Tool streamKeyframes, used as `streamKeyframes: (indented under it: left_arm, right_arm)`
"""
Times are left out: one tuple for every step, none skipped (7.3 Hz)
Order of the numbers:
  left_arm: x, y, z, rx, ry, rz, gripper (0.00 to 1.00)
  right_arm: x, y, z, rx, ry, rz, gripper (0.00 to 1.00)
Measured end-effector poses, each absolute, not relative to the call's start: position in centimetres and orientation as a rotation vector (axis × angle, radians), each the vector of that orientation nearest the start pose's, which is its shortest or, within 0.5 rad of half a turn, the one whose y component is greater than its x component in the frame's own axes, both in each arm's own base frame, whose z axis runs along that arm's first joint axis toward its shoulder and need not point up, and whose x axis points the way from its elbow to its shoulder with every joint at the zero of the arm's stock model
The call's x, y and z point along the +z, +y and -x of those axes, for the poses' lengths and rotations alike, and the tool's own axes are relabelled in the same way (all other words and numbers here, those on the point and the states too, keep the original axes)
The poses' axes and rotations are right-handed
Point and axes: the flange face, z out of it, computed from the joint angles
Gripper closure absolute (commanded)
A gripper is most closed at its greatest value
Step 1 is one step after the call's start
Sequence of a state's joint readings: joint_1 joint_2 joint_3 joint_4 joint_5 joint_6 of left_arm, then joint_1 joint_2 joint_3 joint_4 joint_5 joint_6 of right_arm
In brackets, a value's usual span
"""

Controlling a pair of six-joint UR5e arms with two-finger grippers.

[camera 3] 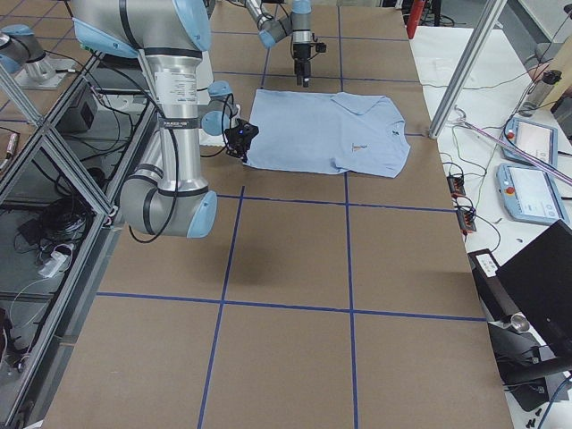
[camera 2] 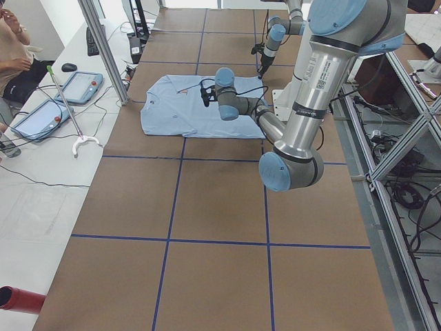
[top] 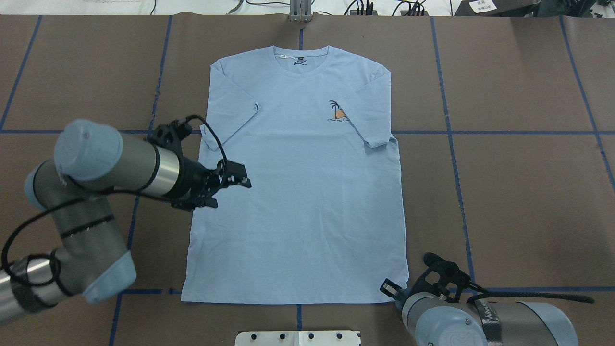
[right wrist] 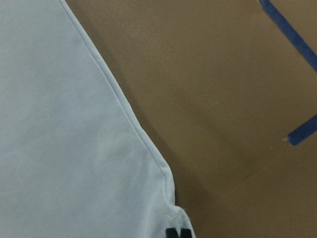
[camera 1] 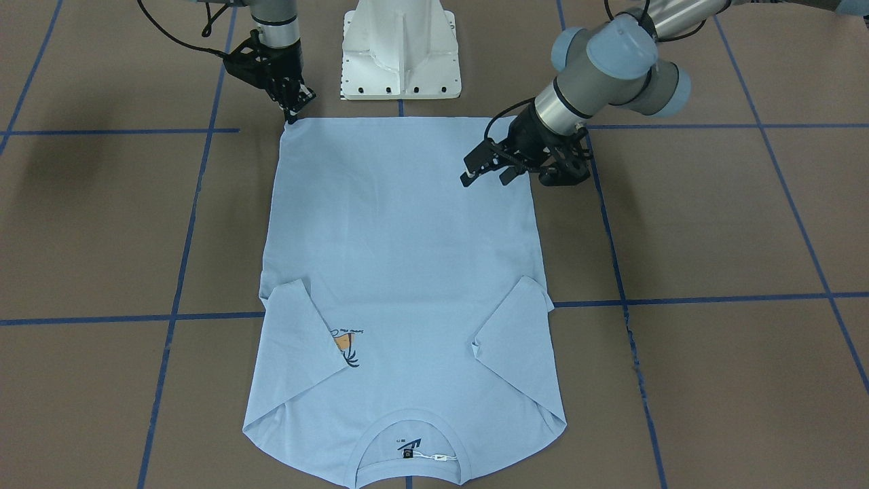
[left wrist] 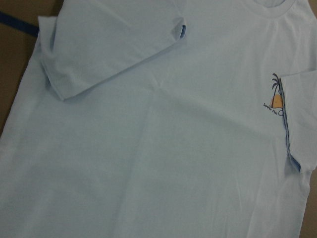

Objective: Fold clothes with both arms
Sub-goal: 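Move the left gripper down to the other hem corner nearest the robot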

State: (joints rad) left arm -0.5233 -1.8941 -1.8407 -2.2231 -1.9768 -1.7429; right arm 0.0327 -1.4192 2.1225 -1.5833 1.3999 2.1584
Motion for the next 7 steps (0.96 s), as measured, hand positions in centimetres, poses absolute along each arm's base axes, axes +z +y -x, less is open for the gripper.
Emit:
streamKeyframes:
  left_arm:
    - [28.2,-32.0,-46.0,-0.374,1.202,0.131,0.02]
    - [28.0,-28.2,-46.1,-0.382,1.102,0.139,0.08]
    - [28.8,-25.5,-46.6,-0.392,1.011,0.145,0.11]
    - [30.6,-23.3,-47.1,-0.412,0.94,0.139,0.17]
    - [32.2,-22.0,-47.4,-0.424,0.895,0.134,0.26]
    - [33.3,-21.4,-47.7,-0.438,0.866,0.135,0.32]
    - [34.4,-21.1,-48.3,-0.454,0.839,0.141,0.39]
  right_arm:
    - [33.9,-16.6,49.7,0.65,-0.725,0.033,1.0]
    - [33.9,-16.6,49.6,0.647,-0.725,0.034,1.0]
    - [33.8,-16.6,49.6,0.647,-0.726,0.034,1.0]
    - [33.7,-16.6,49.7,0.646,-0.728,0.035,1.0]
    - [33.7,-16.6,49.8,0.646,-0.728,0.035,1.0]
    - [33.7,-16.6,49.8,0.647,-0.728,0.033,1.0]
    - [33.7,-16.7,49.7,0.65,-0.729,0.033,1.0]
